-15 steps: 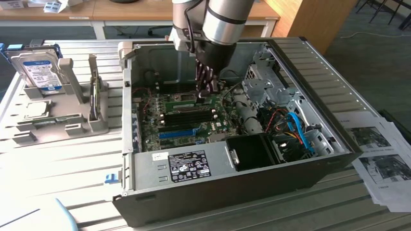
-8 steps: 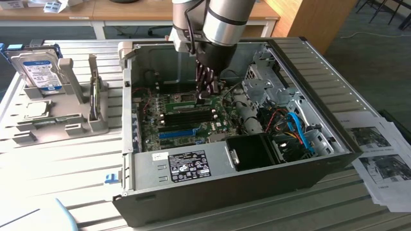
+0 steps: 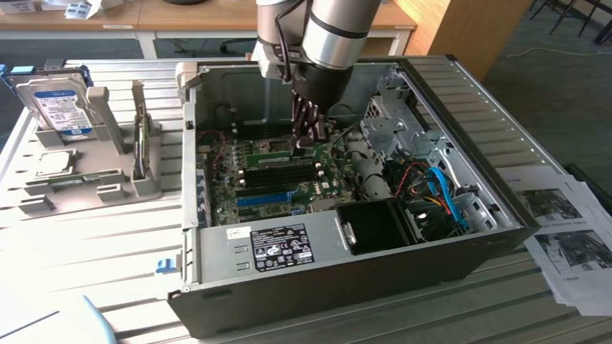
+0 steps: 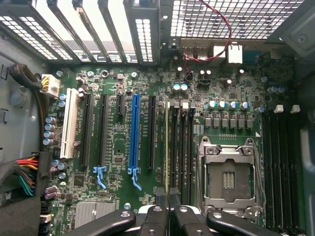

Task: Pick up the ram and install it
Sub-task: 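Insert the ram into the slot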

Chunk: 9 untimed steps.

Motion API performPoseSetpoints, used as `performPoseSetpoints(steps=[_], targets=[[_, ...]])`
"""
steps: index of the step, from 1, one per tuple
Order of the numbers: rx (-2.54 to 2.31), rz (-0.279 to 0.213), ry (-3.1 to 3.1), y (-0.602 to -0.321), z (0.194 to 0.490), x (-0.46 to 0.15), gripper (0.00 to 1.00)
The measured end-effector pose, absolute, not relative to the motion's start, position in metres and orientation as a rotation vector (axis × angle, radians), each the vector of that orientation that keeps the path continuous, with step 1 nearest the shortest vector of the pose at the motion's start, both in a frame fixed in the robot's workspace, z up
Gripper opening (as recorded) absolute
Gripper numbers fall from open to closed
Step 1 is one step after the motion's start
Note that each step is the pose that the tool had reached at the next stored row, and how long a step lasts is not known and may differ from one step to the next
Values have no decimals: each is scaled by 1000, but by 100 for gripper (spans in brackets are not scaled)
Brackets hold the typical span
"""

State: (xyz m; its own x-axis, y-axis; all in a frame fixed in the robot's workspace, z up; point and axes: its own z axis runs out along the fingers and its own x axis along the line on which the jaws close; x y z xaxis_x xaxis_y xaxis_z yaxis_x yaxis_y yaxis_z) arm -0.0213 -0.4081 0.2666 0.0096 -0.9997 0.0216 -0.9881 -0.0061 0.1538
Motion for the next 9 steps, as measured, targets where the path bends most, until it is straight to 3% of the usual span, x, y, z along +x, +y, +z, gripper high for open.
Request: performPoseSetpoints(steps=[9], targets=[[2139, -141, -2122, -408, 260, -21, 11]])
